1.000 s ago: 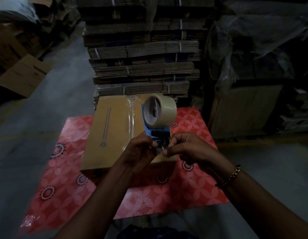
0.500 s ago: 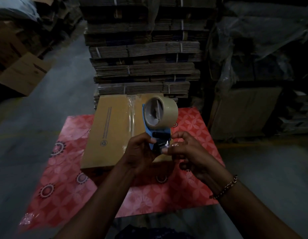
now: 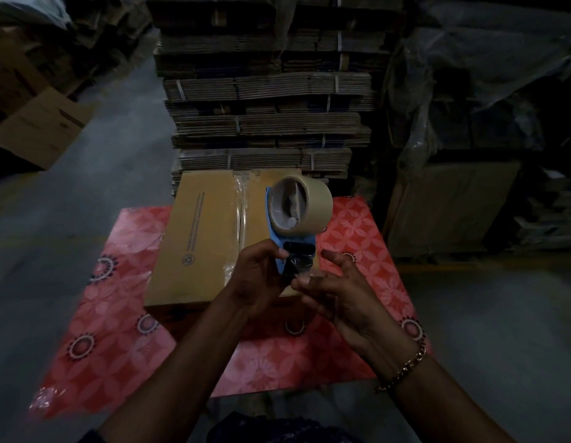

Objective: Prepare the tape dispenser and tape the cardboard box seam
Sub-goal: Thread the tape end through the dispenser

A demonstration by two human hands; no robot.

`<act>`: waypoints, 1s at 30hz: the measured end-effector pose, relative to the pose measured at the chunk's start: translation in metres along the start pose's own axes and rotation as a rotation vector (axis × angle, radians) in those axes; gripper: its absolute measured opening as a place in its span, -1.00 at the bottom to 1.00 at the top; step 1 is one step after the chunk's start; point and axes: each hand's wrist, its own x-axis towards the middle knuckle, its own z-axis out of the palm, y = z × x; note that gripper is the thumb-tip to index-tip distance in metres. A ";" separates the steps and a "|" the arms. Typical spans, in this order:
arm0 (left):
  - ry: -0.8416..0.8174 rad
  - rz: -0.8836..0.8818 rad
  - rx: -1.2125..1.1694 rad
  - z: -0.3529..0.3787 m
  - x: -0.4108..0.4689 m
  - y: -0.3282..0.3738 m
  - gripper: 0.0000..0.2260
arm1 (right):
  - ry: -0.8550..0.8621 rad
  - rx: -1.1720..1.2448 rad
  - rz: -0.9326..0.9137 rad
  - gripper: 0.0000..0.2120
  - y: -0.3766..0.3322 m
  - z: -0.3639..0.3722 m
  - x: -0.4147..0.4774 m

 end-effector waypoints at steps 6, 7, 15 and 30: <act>-0.022 0.009 -0.012 0.001 0.004 -0.001 -0.43 | 0.042 0.079 0.012 -0.21 0.001 -0.005 0.001; -0.030 0.009 -0.020 0.001 0.005 -0.001 -0.40 | 0.051 0.093 0.010 -0.24 0.002 -0.007 0.001; -0.081 0.029 -0.055 0.004 0.008 -0.002 -0.48 | 0.075 0.048 -0.026 -0.43 0.006 -0.024 0.003; -0.185 -0.257 0.842 0.014 0.030 -0.006 -0.54 | 0.022 -0.248 0.098 -0.46 -0.028 -0.122 0.034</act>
